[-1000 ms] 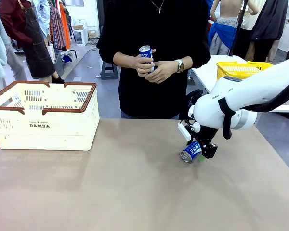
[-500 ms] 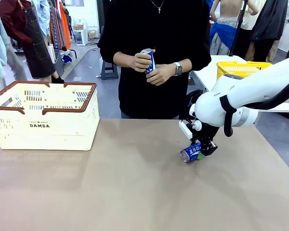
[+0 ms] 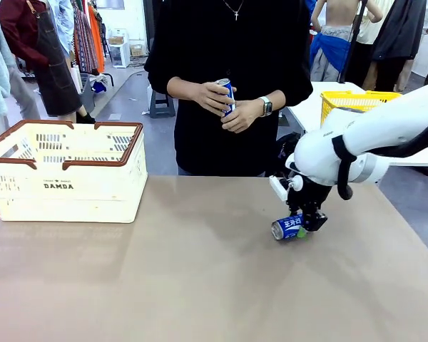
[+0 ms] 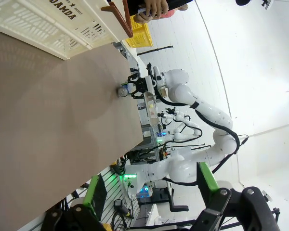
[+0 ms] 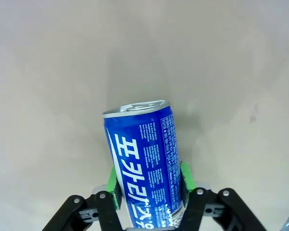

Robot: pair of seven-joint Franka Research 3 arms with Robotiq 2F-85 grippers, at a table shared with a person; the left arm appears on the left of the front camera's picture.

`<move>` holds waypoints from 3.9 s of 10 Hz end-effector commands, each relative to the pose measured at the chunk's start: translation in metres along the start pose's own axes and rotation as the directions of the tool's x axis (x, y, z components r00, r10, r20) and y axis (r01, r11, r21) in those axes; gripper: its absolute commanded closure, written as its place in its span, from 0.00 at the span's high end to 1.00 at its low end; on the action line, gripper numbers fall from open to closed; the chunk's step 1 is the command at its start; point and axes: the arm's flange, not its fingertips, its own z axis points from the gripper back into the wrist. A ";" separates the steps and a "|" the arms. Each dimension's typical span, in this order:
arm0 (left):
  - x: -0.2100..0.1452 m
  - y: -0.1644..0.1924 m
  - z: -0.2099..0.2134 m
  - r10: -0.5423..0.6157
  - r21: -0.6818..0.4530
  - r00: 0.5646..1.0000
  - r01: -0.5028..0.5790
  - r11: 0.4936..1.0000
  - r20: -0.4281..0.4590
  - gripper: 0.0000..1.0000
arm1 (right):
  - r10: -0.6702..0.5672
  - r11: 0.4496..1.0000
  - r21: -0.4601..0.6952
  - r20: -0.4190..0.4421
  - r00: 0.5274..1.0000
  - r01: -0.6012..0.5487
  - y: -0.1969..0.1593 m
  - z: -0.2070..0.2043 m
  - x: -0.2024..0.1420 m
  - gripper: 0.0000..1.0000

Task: Place the drinks into the Shopping basket.
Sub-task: Pick up one drink and place it into the Shopping basket.

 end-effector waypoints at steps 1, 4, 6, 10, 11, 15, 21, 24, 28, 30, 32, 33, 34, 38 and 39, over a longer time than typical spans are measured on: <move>0.000 -0.001 0.000 -0.020 -0.018 1.000 0.020 1.000 0.012 1.00 | -0.263 0.962 0.093 0.037 0.964 0.258 0.052 0.073 -0.006 0.00; 0.000 -0.001 0.000 -0.020 -0.018 1.000 0.020 1.000 0.012 1.00 | -0.593 0.787 0.230 0.029 0.805 0.572 0.140 0.131 -0.014 0.00; 0.000 -0.001 0.000 -0.020 -0.018 1.000 0.020 1.000 0.012 1.00 | -0.720 0.676 0.278 0.054 0.692 0.682 0.156 0.119 -0.004 0.00; 0.000 -0.001 0.000 -0.020 -0.018 1.000 0.020 1.000 0.012 1.00 | -0.653 0.729 0.274 0.001 0.758 0.627 0.163 0.134 -0.017 0.00; 0.000 -0.001 0.000 -0.020 -0.018 1.000 0.020 1.000 0.012 1.00 | -0.697 0.688 0.287 0.005 0.717 0.667 0.164 0.122 -0.014 0.00; 0.000 -0.001 0.000 -0.020 -0.018 1.000 0.020 1.000 0.012 1.00 | -0.895 0.437 0.418 0.295 0.335 0.797 0.125 0.105 0.136 0.00; 0.000 -0.001 0.000 -0.020 -0.018 1.000 0.020 1.000 0.012 1.00 | -0.959 0.152 0.392 0.280 0.040 0.907 0.166 0.135 0.070 0.00; 0.000 -0.001 0.000 -0.020 -0.018 1.000 0.020 1.000 0.012 1.00 | -0.946 -0.112 0.433 0.228 -0.229 0.895 0.233 0.142 -0.026 0.00; 0.000 -0.001 0.000 -0.020 -0.018 1.000 0.020 1.000 0.012 1.00 | -0.905 -0.256 0.485 0.183 -0.383 0.836 0.259 0.125 -0.069 0.00; 0.000 -0.001 0.000 -0.020 -0.018 1.000 0.020 1.000 0.012 1.00 | -0.918 -0.244 0.450 0.180 -0.354 0.859 0.238 0.125 -0.043 0.00; 0.000 -0.001 0.000 -0.020 -0.018 1.000 0.020 1.000 0.012 1.00 | -0.943 -0.148 0.428 0.210 -0.257 0.892 0.196 0.134 0.027 0.00; 0.000 -0.001 0.000 -0.020 -0.018 1.000 0.020 1.000 0.012 1.00 | -0.962 -0.113 0.380 0.188 -0.197 0.918 0.168 0.131 0.068 0.00; 0.000 -0.001 0.000 -0.020 -0.018 1.000 0.020 1.000 0.012 1.00 | -0.974 -0.078 0.350 0.171 -0.145 0.934 0.140 0.123 0.112 0.00; 0.000 -0.001 0.000 -0.020 -0.018 1.000 0.020 1.000 0.012 1.00 | -0.986 0.018 0.246 0.165 -0.024 0.969 0.075 0.064 0.246 0.00; 0.000 -0.001 0.000 -0.020 -0.018 1.000 0.020 1.000 0.012 1.00 | -0.991 0.028 0.216 0.135 -0.002 0.976 0.064 0.042 0.262 0.00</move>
